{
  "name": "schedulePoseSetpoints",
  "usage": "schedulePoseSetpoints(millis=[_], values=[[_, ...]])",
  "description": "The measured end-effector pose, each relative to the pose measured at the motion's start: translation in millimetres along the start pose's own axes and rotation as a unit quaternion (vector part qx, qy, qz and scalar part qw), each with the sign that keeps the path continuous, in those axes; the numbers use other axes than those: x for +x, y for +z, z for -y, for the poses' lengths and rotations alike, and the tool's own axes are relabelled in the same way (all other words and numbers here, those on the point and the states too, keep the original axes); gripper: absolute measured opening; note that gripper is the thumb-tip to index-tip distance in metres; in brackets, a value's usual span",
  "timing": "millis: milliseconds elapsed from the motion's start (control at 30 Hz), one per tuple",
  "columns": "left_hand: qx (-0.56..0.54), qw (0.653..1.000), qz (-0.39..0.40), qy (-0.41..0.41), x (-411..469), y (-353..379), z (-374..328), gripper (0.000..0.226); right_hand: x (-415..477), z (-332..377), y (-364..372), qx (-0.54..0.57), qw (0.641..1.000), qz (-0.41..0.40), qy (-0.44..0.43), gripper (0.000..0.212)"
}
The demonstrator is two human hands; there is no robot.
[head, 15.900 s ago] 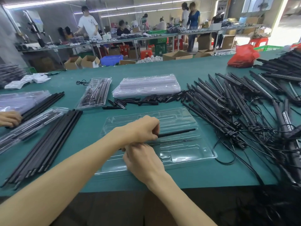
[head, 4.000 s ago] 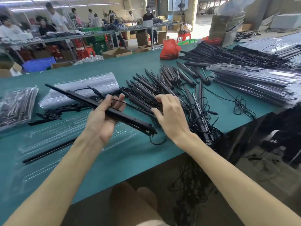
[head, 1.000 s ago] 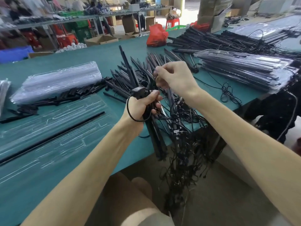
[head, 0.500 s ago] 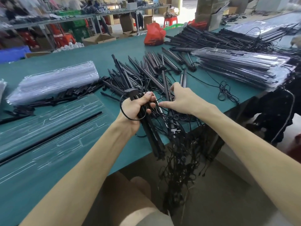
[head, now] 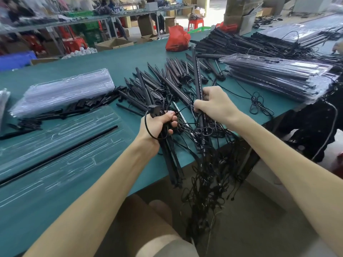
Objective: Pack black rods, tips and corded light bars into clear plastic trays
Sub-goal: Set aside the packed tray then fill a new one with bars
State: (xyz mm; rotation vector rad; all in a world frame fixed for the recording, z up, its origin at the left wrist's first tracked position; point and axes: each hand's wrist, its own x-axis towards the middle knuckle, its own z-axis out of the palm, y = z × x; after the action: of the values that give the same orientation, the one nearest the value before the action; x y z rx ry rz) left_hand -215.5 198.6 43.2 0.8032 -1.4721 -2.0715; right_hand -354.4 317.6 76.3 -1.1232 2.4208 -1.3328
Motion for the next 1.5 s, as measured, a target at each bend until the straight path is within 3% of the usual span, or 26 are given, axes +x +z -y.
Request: schedulePoseSetpoints(millis=[267, 400, 600, 667, 733, 833, 867, 933, 1000, 1067, 1267, 1367, 1500], values=[[-0.035, 0.997, -0.064, 0.016, 3, -5, -13, 0.006, -5, -4, -1, 0.115, 0.991, -0.071, -0.009, 0.003], [-0.072, 0.992, -0.105, 0.016, 2, -11, -15, 0.014, -7, -14, -5, 0.059, 0.991, -0.121, 0.013, 0.015], [-0.092, 0.992, -0.069, 0.059, -6, -8, -24, 0.012, -9, -30, -7, 0.009, 0.993, -0.091, 0.070, 0.025], [-0.078, 0.992, -0.058, 0.080, -8, -4, -28, 0.010, -10, -31, -5, -0.037, 0.993, -0.070, 0.082, 0.031], [-0.067, 0.993, -0.044, 0.088, -9, -1, -28, 0.011, -12, -28, 0, -0.158, 0.983, -0.057, 0.080, 0.032], [-0.066, 0.994, -0.030, 0.079, -9, -1, -27, 0.012, -19, -16, 5, -0.368, 0.922, -0.117, -0.014, 0.034], [-0.072, 0.994, -0.030, 0.075, -9, -2, -26, 0.013, -19, -10, 6, -0.369, 0.919, -0.131, -0.047, 0.029], [-0.085, 0.993, -0.031, 0.069, -8, -4, -25, 0.011, -19, 2, 9, -0.306, 0.947, -0.073, -0.069, 0.027], [-0.095, 0.993, -0.031, 0.066, -8, -6, -23, 0.009, -19, 11, 18, -0.263, 0.964, 0.032, -0.028, 0.032], [-0.105, 0.992, -0.033, 0.063, -8, -8, -23, 0.009, -21, 14, 30, -0.300, 0.951, 0.067, -0.004, 0.030], [-0.089, 0.993, -0.030, 0.068, -9, -10, -19, 0.009, -25, 6, 39, -0.306, 0.949, -0.029, -0.077, 0.016], [-0.053, 0.996, -0.017, 0.065, -10, -10, -16, 0.008, -29, 5, 36, -0.211, 0.965, -0.101, -0.122, 0.014], [-0.033, 0.998, -0.003, 0.055, -9, -10, -13, 0.009, -26, -1, 32, -0.081, 0.986, -0.129, -0.069, 0.010]])
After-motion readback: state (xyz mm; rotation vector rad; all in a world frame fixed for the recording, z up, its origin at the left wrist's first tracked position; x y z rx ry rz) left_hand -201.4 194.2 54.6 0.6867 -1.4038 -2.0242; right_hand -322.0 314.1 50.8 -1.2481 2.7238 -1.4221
